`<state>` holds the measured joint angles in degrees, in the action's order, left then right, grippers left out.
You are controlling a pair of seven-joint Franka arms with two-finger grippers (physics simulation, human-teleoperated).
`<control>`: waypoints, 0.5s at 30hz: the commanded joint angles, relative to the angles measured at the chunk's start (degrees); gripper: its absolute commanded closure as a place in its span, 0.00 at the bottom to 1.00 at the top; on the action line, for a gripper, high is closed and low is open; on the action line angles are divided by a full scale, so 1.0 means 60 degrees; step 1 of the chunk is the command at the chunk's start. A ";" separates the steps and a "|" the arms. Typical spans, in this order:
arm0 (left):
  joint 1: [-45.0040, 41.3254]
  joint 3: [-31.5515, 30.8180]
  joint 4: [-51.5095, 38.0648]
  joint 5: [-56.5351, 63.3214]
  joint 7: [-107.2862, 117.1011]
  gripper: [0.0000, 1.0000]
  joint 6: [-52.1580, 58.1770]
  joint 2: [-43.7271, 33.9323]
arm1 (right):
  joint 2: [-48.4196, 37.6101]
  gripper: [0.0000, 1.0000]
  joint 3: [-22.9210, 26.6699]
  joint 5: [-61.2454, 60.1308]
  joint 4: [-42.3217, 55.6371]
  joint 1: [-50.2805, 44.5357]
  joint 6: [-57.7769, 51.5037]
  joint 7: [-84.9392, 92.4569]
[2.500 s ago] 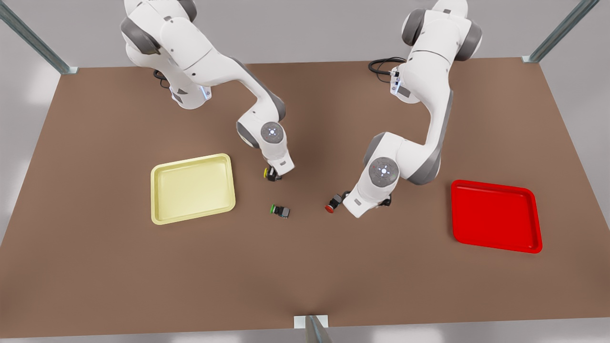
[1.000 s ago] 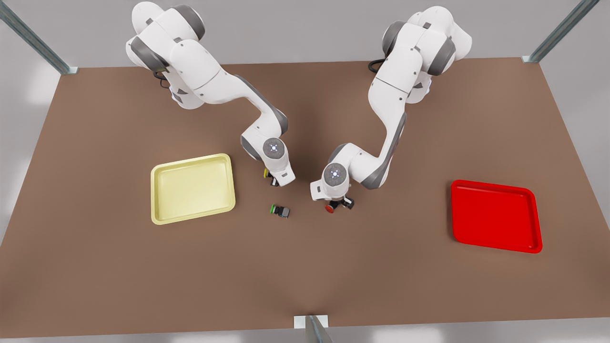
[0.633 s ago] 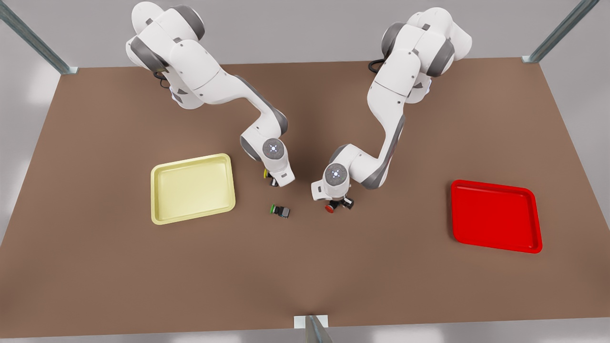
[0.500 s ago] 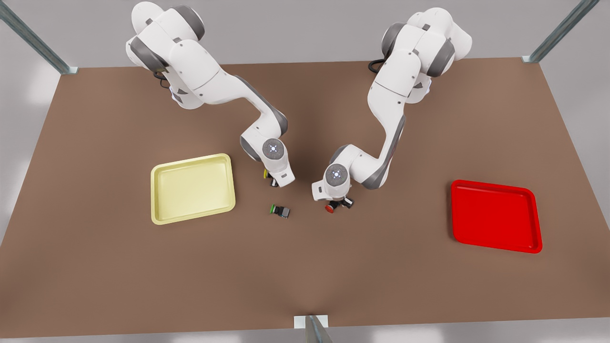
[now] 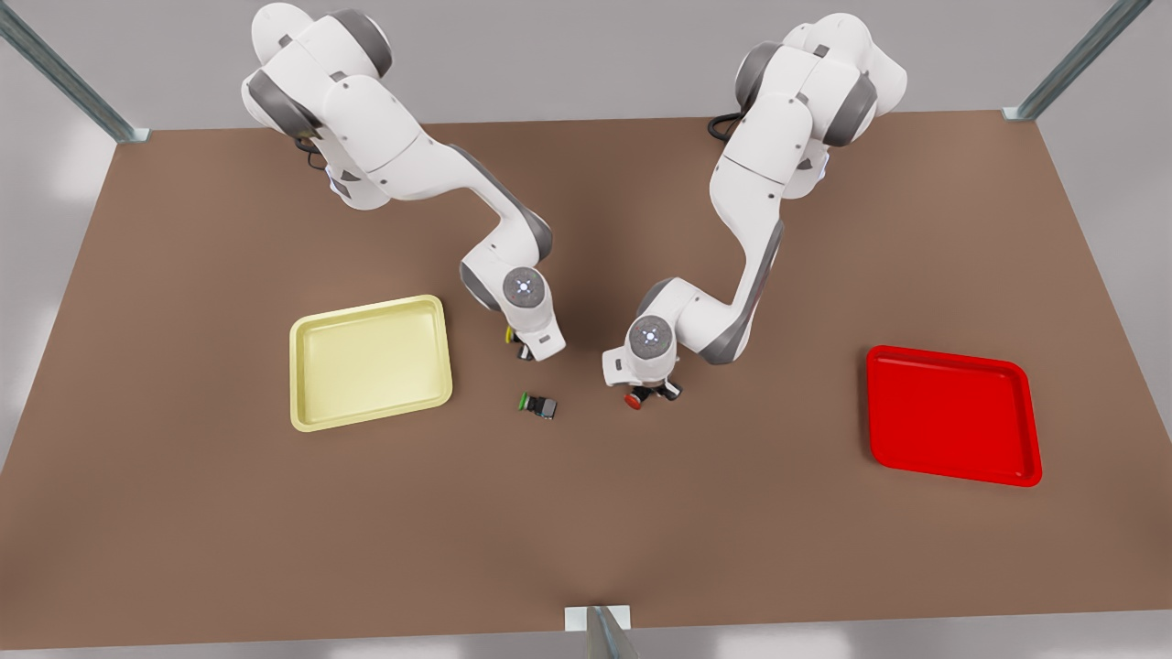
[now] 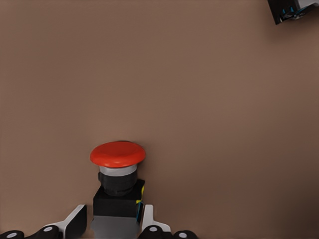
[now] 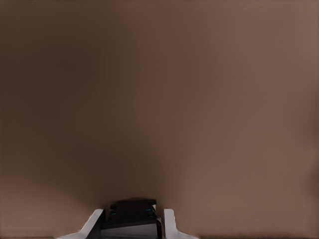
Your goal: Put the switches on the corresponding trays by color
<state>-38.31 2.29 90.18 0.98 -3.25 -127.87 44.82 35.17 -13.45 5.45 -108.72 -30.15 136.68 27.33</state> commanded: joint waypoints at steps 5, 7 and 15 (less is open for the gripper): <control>-0.0001 -0.0001 0.0000 0.0012 0.0015 0.54 -0.0001 0.0000 | 0.0041 0.45 0.0014 0.0000 0.0000 -0.0015 0.0058 0.0000; -0.0001 -0.0001 0.0000 0.0012 0.0015 0.54 -0.0001 0.0000 | 0.0055 0.45 0.0015 0.0000 0.0000 -0.0044 0.0087 0.0015; 0.0013 -0.0001 -0.0015 0.0012 0.0073 0.54 0.0101 -0.0088 | -0.0032 0.47 0.0000 -0.0015 0.0000 0.0014 -0.0001 -0.0015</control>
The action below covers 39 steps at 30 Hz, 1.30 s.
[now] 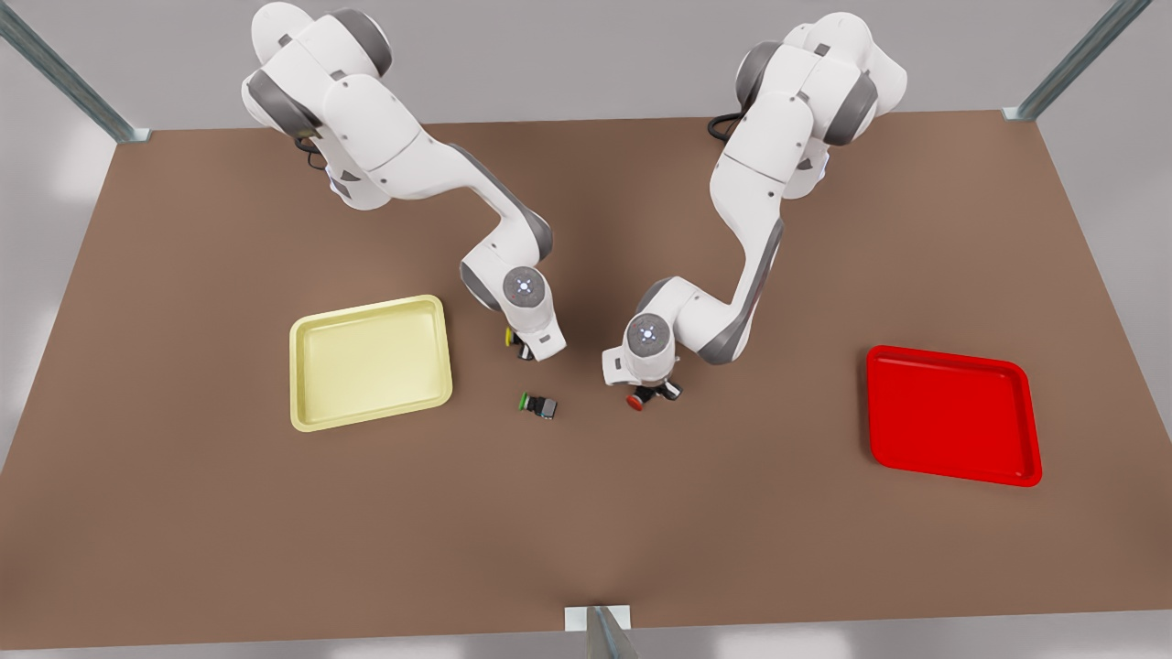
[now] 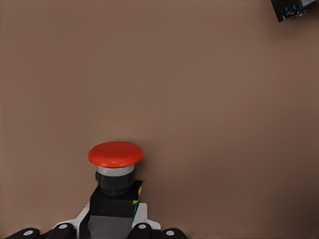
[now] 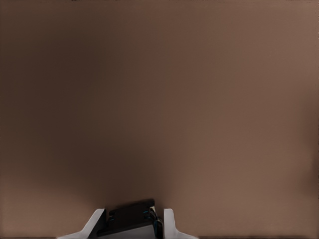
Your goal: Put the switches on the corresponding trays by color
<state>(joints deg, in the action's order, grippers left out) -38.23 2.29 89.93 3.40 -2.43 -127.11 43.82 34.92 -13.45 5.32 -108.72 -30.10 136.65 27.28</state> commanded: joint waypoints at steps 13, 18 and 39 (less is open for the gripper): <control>0.4555 -0.0879 0.2004 -0.0419 -0.1440 0.53 0.3181 -0.4959 | -0.3900 0.47 -0.0088 0.0036 -0.4291 0.4019 -0.0143 0.2075; 0.7103 -0.0879 0.2239 -0.0142 -0.3080 0.52 0.3738 -0.5442 | -0.4047 0.00 -0.0088 0.0080 -0.5347 0.6041 0.0648 0.3701; 0.8335 -0.0864 0.1946 0.0958 -0.3623 0.00 0.1643 -0.3596 | -0.4926 0.00 -0.0234 0.0138 0.4687 0.5133 -0.8741 -0.5469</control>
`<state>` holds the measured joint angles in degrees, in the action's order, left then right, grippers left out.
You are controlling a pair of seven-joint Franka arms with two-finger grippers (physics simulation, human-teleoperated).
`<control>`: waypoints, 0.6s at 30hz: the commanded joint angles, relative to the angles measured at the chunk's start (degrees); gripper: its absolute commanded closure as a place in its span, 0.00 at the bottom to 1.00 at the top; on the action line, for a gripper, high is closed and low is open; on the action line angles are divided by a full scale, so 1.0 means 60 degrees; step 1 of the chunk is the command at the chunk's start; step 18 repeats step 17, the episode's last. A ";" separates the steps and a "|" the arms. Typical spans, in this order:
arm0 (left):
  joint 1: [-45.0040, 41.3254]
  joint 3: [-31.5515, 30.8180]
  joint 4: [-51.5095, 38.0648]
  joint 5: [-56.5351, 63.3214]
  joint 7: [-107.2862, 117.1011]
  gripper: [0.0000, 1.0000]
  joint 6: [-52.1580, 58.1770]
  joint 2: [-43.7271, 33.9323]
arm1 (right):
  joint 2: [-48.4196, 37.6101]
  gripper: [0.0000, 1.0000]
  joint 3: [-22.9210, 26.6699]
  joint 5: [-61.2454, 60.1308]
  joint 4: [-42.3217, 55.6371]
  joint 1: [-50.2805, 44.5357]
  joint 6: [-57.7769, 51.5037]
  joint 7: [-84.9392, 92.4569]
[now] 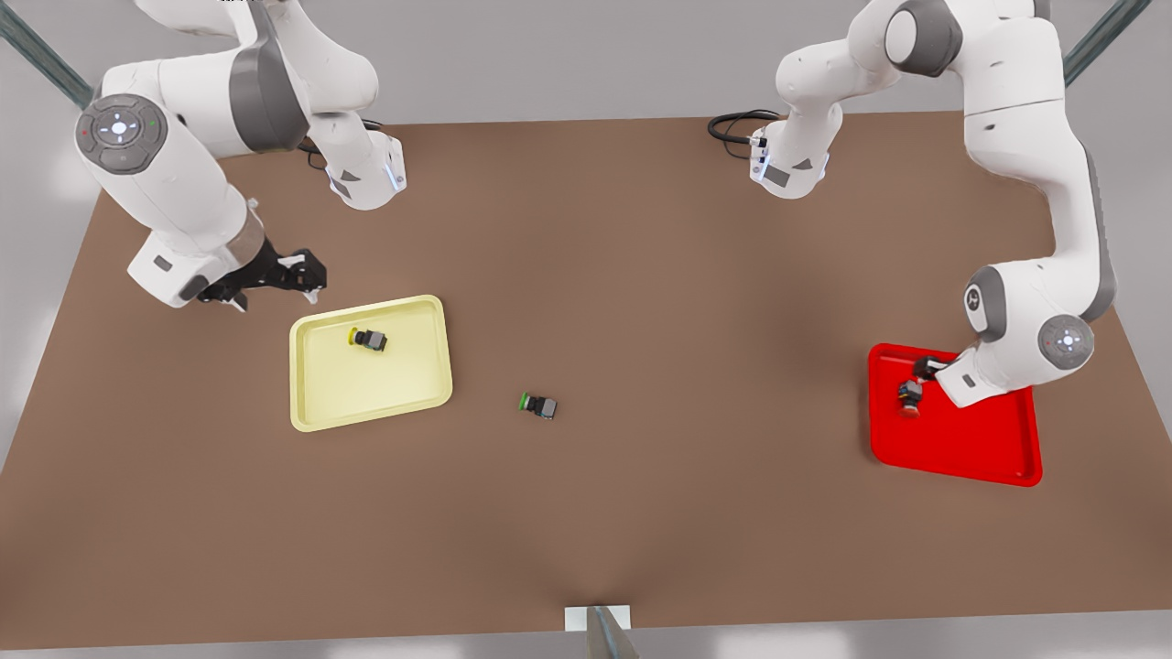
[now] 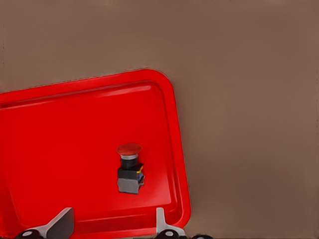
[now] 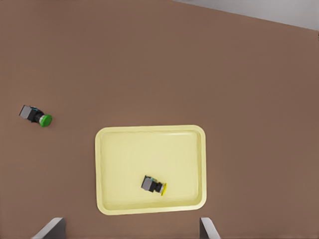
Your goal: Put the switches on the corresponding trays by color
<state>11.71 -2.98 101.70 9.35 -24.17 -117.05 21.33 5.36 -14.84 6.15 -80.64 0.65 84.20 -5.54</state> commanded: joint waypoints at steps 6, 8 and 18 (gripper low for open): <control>-0.0063 -0.1642 -0.1831 -0.0080 0.2914 0.00 0.3336 -0.1006 | -0.0001 0.00 -0.0045 0.0015 -0.0021 0.0024 0.0015 0.0000; 0.0040 -0.2081 -0.2242 -0.0094 0.3690 0.00 0.4347 -0.1723 | -0.0001 0.00 -0.0045 0.0029 -0.0036 0.0053 0.0000 0.0000; -0.2963 0.1492 -0.3209 -0.1237 0.4248 0.00 0.6208 -0.2574 | -0.0030 0.00 -0.0045 0.0044 -0.0080 0.0127 -0.0014 0.0000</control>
